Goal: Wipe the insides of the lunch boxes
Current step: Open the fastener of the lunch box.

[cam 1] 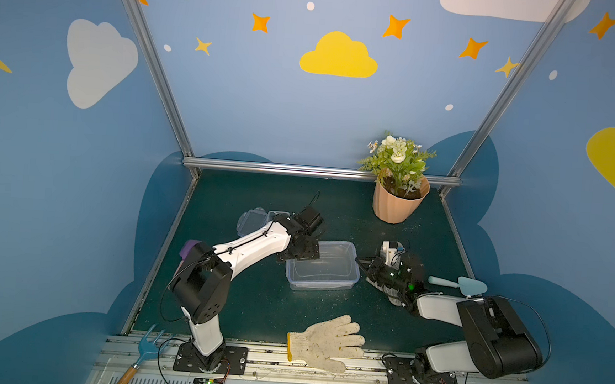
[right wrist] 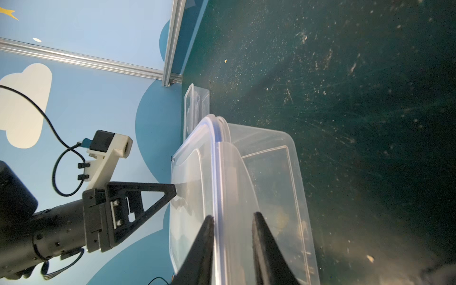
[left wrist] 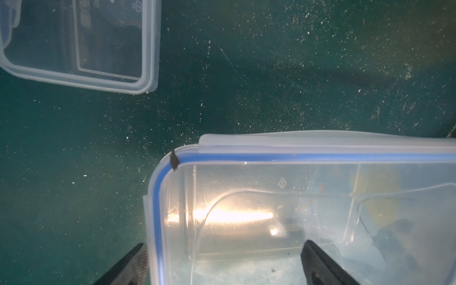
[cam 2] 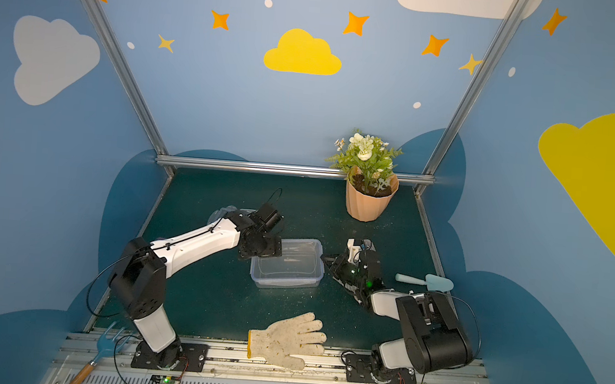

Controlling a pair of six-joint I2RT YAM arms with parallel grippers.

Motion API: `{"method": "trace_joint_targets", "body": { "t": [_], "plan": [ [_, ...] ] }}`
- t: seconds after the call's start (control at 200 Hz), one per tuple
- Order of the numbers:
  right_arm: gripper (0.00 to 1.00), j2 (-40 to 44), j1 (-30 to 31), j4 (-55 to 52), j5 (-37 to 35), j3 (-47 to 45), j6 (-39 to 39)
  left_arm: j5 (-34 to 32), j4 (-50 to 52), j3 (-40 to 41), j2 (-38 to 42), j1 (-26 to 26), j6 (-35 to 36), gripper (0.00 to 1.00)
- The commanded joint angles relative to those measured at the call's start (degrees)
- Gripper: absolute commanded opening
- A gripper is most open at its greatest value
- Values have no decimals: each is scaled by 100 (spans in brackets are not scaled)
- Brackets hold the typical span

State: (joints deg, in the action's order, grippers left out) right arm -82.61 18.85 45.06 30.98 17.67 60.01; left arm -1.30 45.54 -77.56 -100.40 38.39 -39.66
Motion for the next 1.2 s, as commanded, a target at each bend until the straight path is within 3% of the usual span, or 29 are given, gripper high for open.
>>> {"method": "trace_joint_targets", "body": {
  "t": [0.0, 0.235, 0.491, 0.681, 0.811, 1.197],
  "plan": [
    [37, -159, 146, -28, 189, -65, 77, 106, -126, 196, -260, 64, 22, 95],
    [43, -215, -47, 487, 172, -230, 256, -12, -121, 471, -383, -15, -29, 95],
    [41, -683, -277, 2095, 131, -627, 847, 7, -126, 574, -481, -51, -85, 95],
    [37, -1564, -284, 3542, 146, -677, 1386, 50, -107, 563, -535, -51, -116, 95],
    [34, -1714, -199, 3562, 136, -613, 1425, 95, -106, 535, -568, -51, -121, 95],
    [37, -1640, -93, 3559, 134, -567, 1487, 149, -165, 598, -568, -46, -190, 95]
  ]
}}
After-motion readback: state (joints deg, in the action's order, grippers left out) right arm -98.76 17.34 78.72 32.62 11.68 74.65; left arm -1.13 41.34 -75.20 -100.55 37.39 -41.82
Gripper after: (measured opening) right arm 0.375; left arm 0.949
